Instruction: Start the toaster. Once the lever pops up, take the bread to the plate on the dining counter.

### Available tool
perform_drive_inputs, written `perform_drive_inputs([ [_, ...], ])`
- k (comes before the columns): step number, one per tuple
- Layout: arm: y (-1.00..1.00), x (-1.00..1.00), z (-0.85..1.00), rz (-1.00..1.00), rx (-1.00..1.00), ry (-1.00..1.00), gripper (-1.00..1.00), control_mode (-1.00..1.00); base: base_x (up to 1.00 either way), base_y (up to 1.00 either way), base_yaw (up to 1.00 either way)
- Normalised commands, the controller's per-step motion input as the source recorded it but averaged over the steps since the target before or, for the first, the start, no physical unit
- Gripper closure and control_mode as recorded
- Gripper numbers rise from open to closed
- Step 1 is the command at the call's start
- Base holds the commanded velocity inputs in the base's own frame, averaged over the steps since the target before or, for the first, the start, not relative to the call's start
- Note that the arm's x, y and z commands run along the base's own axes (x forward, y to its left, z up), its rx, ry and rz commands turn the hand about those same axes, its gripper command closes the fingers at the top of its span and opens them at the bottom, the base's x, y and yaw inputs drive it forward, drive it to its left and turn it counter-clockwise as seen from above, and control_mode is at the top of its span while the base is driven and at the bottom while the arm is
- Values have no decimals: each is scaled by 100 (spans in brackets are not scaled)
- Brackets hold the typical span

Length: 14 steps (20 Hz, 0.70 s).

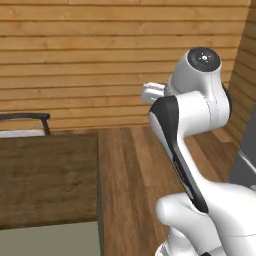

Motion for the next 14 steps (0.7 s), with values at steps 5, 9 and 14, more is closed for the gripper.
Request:
perform_drive_inputs([
  [5, 0, 0, 0, 0, 0, 0, 100, 100, 100, -46, 9],
  [9, 0, 0, 0, 0, 0, 0, 100, 100, 100, -26, 5],
  [14, 0, 0, 0, 0, 0, 0, 100, 100, 100, -12, 3],
])
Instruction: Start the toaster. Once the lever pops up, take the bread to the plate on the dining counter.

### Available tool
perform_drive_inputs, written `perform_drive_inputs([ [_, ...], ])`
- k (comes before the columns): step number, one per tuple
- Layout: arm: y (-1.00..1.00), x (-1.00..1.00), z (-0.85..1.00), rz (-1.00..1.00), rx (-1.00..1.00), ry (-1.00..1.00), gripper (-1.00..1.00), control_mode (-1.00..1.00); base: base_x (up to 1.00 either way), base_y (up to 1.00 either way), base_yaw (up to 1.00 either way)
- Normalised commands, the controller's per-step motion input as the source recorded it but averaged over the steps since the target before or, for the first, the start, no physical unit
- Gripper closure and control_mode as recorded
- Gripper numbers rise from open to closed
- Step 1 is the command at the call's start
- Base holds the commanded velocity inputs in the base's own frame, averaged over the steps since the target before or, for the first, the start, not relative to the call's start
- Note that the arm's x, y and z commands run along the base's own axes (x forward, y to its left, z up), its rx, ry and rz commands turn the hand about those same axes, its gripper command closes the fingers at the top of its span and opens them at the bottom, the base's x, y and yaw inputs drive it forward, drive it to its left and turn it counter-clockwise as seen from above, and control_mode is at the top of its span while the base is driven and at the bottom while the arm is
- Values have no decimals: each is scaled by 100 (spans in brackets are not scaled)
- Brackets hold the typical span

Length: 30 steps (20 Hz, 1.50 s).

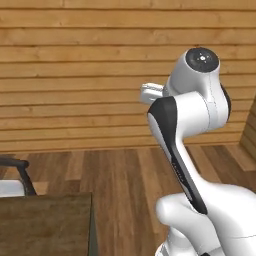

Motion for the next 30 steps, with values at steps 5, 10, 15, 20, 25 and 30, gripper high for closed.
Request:
perform_drive_inputs([
  [5, 0, 0, 0, 0, 0, 0, 100, 100, 100, -10, 8],
  [10, 0, 0, 0, 0, 0, 0, 100, 100, 100, -7, 29],
  [15, 0, 0, 0, 0, 0, 0, 100, 100, 100, -7, 52],
  [20, 0, 0, 0, 0, 0, 0, 100, 100, 100, -4, 58],
  [25, 0, 0, 0, 0, 0, 0, 100, 100, 100, -14, 56],
  [30, 0, 0, 0, 0, 0, 0, 100, 100, 100, -18, 54],
])
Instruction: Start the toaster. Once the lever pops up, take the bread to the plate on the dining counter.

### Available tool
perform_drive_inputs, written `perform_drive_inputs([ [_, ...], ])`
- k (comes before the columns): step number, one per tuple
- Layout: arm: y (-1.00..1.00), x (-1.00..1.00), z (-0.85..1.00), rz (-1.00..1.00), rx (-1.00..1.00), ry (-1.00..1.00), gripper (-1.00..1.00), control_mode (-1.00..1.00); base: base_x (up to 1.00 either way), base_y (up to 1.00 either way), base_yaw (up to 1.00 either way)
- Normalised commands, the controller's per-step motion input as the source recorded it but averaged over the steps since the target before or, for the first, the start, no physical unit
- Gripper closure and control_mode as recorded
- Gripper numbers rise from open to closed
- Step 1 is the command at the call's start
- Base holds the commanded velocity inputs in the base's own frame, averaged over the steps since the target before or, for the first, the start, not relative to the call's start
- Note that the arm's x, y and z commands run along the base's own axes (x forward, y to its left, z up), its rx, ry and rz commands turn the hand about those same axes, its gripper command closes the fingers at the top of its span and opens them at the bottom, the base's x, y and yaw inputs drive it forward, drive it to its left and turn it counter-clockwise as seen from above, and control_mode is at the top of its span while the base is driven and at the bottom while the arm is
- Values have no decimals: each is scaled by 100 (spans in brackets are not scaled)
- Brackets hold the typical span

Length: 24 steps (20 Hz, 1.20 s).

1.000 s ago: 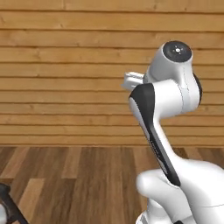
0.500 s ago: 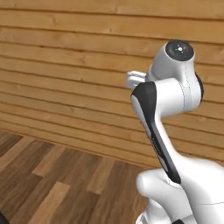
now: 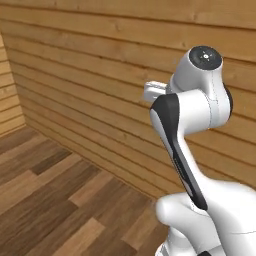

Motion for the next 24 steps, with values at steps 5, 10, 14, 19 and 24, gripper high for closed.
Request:
perform_drive_inputs([
  [5, 0, 0, 0, 0, 0, 0, 100, 100, 100, -20, 55],
  [10, 0, 0, 0, 0, 0, 0, 100, 100, 100, -17, 57],
  [14, 0, 0, 0, 0, 0, 0, 100, 100, 100, -11, 60],
  [19, 0, 0, 0, 0, 0, 0, 100, 100, 100, -14, 61],
  [24, 0, 0, 0, 0, 0, 0, 100, 100, 98, -19, 60],
])
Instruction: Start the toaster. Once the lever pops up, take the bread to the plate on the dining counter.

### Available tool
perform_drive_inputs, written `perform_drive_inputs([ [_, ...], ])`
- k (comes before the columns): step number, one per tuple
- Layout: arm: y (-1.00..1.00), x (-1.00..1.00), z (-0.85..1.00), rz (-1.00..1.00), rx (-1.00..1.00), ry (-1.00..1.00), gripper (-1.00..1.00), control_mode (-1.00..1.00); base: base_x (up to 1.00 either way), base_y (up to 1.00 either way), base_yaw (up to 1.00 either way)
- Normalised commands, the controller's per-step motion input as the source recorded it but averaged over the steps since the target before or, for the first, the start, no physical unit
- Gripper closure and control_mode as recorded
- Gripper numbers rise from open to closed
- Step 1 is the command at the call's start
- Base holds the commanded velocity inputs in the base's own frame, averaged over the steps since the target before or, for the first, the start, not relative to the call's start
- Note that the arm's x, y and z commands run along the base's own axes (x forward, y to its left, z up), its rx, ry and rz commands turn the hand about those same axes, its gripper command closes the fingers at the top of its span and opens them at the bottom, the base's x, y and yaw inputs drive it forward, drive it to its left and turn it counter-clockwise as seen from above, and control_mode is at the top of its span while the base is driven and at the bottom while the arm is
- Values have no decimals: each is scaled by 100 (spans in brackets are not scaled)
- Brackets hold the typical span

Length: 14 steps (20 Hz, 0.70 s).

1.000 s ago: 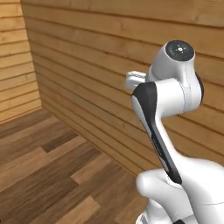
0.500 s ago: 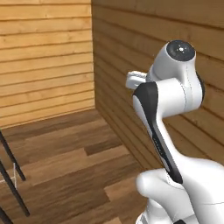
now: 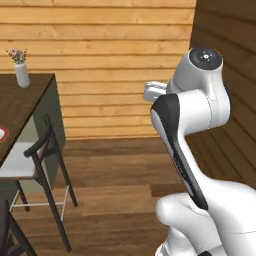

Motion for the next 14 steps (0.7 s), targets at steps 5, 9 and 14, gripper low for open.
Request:
perform_drive_inputs([
  [5, 0, 0, 0, 0, 0, 0, 100, 100, 90, -30, 58],
  [9, 0, 0, 0, 0, 0, 0, 100, 100, 82, -34, 58],
  [14, 0, 0, 0, 0, 0, 0, 100, 100, 55, -32, 63],
])
